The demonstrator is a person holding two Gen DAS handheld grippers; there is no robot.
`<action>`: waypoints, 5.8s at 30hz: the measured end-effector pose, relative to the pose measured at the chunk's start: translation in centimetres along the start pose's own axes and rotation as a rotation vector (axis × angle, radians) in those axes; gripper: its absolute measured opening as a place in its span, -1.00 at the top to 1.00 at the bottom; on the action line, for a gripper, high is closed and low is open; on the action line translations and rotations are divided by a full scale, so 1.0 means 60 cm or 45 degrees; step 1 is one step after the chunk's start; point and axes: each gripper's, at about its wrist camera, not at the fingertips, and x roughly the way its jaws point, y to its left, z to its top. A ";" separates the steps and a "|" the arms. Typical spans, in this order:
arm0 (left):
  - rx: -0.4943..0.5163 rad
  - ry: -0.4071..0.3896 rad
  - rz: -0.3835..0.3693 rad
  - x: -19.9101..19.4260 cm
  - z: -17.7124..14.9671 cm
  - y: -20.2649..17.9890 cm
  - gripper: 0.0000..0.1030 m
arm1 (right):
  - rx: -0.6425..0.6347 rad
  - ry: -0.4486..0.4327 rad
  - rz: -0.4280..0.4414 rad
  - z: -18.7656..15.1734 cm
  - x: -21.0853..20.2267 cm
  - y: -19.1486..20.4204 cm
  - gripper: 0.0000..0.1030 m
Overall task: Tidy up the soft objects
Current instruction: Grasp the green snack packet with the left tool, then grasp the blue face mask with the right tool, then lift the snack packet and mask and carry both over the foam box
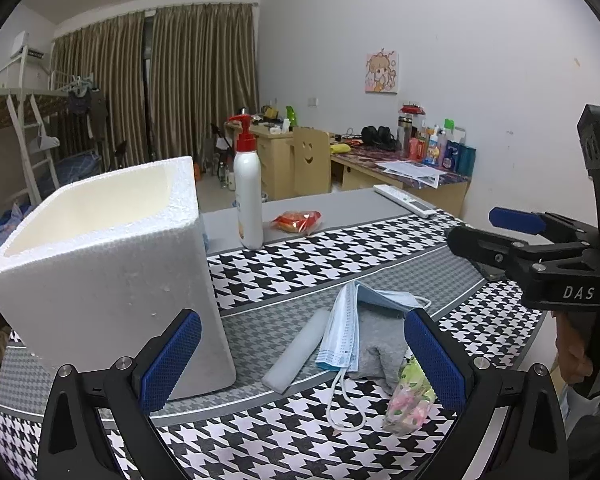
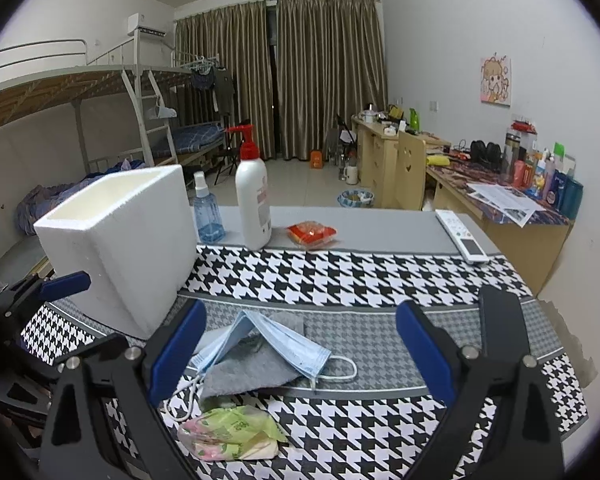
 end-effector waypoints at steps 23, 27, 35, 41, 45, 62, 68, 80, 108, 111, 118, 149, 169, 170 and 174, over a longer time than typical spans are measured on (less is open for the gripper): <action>0.125 0.109 -0.179 0.025 -0.042 -0.044 -0.97 | -0.016 0.140 0.021 -0.013 0.074 -0.016 -0.88; 0.147 0.162 -0.218 0.034 -0.053 -0.057 -0.84 | -0.015 0.160 0.026 -0.014 0.082 -0.020 -0.88; 0.182 0.256 -0.289 0.052 -0.070 -0.087 -0.56 | 0.007 0.187 0.036 -0.016 0.088 -0.034 -0.87; 0.202 0.334 -0.313 0.074 -0.079 -0.104 -0.34 | -0.009 0.195 0.045 -0.012 0.094 -0.033 -0.87; 0.208 0.379 -0.313 0.089 -0.085 -0.110 -0.20 | 0.001 0.202 0.050 -0.012 0.099 -0.039 -0.87; 0.235 0.399 -0.353 0.083 -0.091 -0.110 0.43 | 0.000 0.264 0.070 -0.016 0.132 -0.032 -0.72; 0.215 0.394 -0.386 0.069 -0.094 -0.098 0.43 | 0.001 0.308 0.093 -0.019 0.144 -0.022 -0.54; 0.198 0.367 -0.411 0.043 -0.104 -0.083 0.44 | -0.046 0.354 0.133 -0.024 0.154 0.012 -0.34; 0.066 0.245 -0.293 -0.010 -0.094 -0.019 0.44 | 0.043 0.274 0.112 0.015 0.123 0.007 0.83; 0.051 0.225 -0.265 -0.016 -0.086 -0.012 0.44 | 0.046 0.259 0.110 0.018 0.115 0.007 0.83; 0.011 0.168 -0.195 -0.034 -0.072 0.008 0.44 | 0.058 0.218 0.104 0.025 0.094 0.005 0.83; -0.017 -0.100 -0.021 -0.094 0.044 0.032 0.44 | 0.053 -0.035 0.070 0.087 -0.007 0.013 0.83; -0.083 -0.193 0.166 -0.093 0.108 0.087 0.44 | 0.009 -0.094 0.131 0.133 -0.004 0.052 0.83; -0.085 -0.192 0.175 -0.093 0.108 0.089 0.44 | 0.004 -0.093 0.135 0.135 -0.001 0.054 0.83; -0.094 -0.184 0.221 -0.087 0.112 0.101 0.44 | -0.014 -0.096 0.148 0.143 0.005 0.063 0.83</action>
